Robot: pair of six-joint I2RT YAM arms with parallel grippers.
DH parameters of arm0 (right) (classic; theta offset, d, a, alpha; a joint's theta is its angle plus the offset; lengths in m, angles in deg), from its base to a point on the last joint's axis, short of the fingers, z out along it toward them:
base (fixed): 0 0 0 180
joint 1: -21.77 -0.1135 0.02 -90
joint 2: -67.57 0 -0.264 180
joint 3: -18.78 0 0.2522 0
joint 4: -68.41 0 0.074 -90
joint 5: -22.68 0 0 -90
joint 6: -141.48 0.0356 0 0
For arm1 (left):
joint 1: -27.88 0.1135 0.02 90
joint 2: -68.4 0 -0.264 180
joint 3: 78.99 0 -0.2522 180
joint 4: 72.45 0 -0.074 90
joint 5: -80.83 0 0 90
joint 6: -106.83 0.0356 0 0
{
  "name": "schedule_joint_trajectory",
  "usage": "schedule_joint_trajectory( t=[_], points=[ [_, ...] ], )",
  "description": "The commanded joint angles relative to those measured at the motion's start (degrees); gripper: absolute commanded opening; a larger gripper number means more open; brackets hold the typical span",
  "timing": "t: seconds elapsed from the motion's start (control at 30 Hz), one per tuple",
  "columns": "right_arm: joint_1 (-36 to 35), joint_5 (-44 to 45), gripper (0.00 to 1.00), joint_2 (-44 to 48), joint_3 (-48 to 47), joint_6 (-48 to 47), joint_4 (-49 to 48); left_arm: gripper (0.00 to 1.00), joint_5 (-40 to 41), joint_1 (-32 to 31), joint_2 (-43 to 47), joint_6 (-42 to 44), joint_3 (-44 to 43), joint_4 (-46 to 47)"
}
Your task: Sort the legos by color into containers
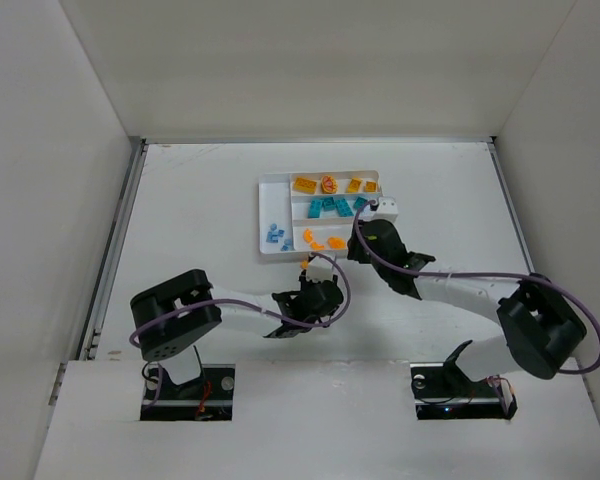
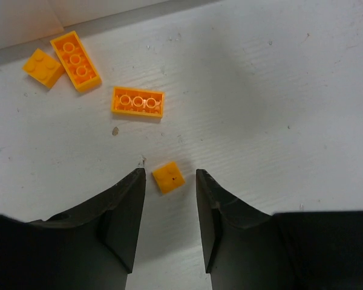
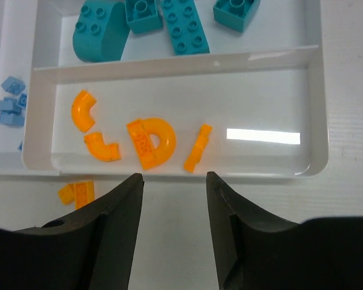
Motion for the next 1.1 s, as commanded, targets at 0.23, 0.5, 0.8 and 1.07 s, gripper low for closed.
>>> schedule_joint_trajectory(
  t=[0.23, 0.5, 0.8, 1.07],
  points=[
    [-6.6, 0.3, 0.49, 7.2, 11.0, 6.6, -7.7, 0.12, 4.7, -1.2, -0.3, -0.4, -2.8, -2.8],
    [-12.3, -1.6, 0.54, 1.1, 10.2, 3.3, -11.5, 0.11, 2.7, 5.4, 16.5, -1.1, 2.2, -3.2],
    [-13.3, -4.1, 0.55, -8.9, 6.7, -0.3, -17.6, 0.13, -6.7, 17.5, 18.7, -1.4, -1.1, -3.0],
    [-14.8, -4.1, 0.52, -14.5, 4.8, -3.7, -20.4, 0.13, -11.6, 22.6, 11.6, -1.1, -6.0, -0.9]
  ],
)
